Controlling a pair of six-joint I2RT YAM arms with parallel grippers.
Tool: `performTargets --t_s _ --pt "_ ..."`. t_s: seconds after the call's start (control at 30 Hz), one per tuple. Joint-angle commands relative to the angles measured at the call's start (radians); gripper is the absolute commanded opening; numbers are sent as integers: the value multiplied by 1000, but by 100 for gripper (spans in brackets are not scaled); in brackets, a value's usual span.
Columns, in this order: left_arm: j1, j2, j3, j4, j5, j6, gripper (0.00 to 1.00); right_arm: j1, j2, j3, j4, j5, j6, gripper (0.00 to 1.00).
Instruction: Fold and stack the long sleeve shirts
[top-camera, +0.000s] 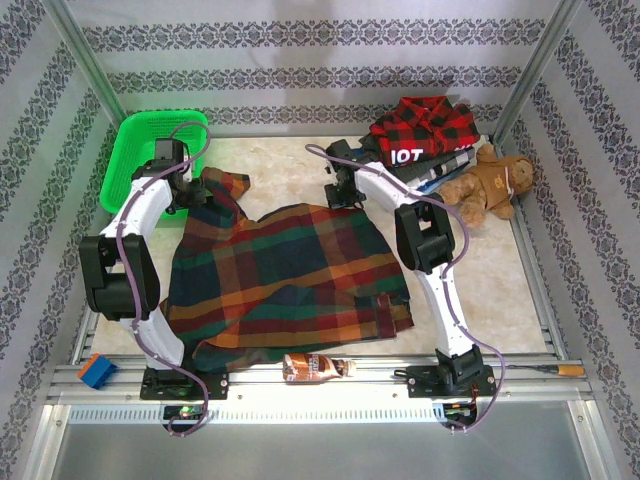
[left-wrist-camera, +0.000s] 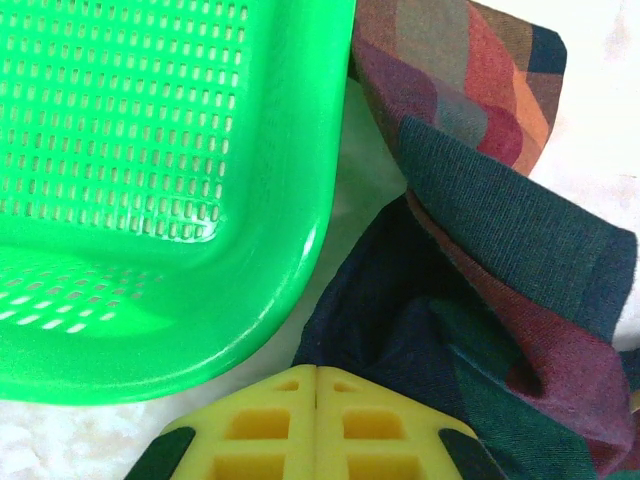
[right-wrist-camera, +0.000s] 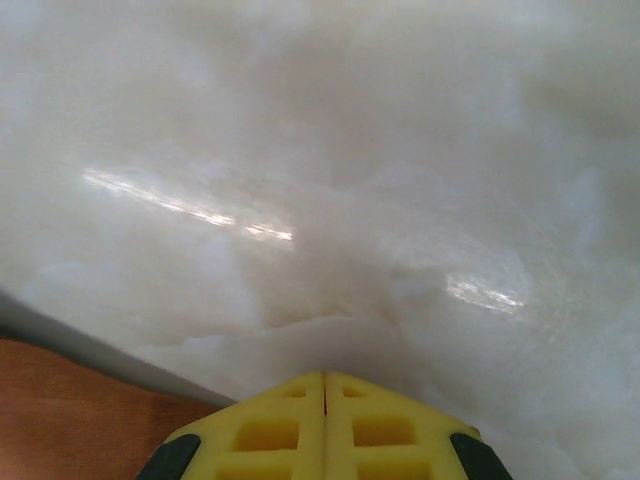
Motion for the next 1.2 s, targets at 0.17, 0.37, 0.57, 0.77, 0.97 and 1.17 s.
performTargets --t_s 0.17,0.37,0.57,0.77,0.97,1.17 --pt "17 -47 -35 32 4 -9 0 20 -100 -33 70 -126 -15 0" --pt "17 -58 -77 50 13 -22 0 -16 -209 -207 101 -48 18 50" --pt "17 -51 -80 58 25 -35 0 -85 -176 -146 19 -14 -8 55" --pt "17 -46 -80 58 22 -35 0 -108 -124 -131 -19 -115 -39 56" --pt "17 -38 -82 59 22 -40 0 -101 -125 -187 -13 -176 -47 57" --pt "17 -32 -88 61 19 -43 0 -98 -120 -240 -14 -185 -63 55"
